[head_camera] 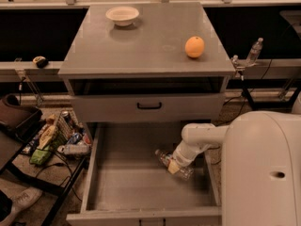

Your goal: Place water bottle into middle drawer

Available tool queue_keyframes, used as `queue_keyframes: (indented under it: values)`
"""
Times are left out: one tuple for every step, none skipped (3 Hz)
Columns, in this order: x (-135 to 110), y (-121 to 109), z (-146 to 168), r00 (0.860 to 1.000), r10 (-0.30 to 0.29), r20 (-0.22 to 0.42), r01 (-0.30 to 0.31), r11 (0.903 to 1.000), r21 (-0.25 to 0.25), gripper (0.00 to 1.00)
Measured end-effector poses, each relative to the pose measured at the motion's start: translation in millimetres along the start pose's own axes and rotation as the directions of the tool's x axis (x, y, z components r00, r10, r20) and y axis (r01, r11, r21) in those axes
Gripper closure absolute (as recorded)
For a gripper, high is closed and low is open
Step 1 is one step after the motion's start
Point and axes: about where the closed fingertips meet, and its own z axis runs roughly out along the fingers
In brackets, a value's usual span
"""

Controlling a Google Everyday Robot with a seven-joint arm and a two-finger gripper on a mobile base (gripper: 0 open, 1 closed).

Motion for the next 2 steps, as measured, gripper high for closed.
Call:
queue_keyframes:
  values:
    - [-0.5, 0.2, 0.0, 1.0, -0.001, 0.0, 0.001, 1.0, 0.0, 0.61]
    - [-0.5, 0.2, 0.0, 1.0, -0.001, 0.0, 0.001, 1.0, 0.0, 0.37]
